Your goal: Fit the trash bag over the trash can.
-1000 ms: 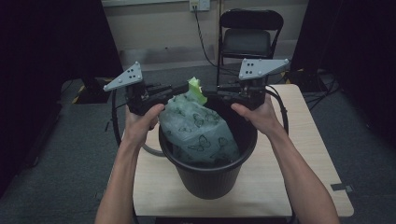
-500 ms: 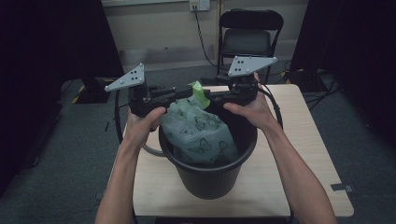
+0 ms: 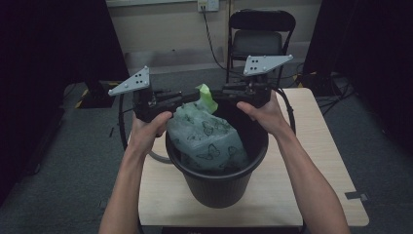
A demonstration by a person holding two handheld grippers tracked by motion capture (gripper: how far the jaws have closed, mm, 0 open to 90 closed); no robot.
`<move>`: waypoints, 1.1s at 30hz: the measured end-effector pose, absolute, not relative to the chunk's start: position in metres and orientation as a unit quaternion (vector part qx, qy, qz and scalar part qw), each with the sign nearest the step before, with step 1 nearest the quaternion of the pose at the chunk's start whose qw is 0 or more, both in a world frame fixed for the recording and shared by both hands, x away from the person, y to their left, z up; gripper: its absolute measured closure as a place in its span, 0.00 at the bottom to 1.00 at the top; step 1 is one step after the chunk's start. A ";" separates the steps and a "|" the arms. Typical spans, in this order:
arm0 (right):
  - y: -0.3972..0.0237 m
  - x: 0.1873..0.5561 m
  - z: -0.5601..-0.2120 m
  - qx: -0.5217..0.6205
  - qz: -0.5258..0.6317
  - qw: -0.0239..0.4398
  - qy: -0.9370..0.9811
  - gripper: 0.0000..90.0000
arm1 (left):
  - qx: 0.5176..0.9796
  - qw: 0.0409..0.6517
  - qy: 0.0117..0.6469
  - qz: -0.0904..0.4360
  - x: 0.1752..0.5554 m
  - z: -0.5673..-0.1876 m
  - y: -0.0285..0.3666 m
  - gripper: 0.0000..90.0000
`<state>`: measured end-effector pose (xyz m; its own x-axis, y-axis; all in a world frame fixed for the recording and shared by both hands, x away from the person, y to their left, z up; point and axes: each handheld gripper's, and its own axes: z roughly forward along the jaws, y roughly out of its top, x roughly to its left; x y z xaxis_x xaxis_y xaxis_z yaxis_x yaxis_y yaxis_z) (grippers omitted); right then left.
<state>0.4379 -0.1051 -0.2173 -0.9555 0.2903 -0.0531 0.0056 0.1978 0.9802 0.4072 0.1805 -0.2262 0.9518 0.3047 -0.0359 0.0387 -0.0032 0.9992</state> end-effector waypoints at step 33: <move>-0.109 0.433 -0.218 0.111 0.626 0.071 0.769 1.00 | 0.699 0.697 0.121 0.105 0.405 -0.224 0.175 1.00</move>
<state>0.4328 -0.1090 -0.2180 -0.9653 0.2595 0.0305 0.0826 0.1923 0.9779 0.4050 0.1750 -0.2237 0.9489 0.3147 -0.0218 0.0229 0.0001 0.9997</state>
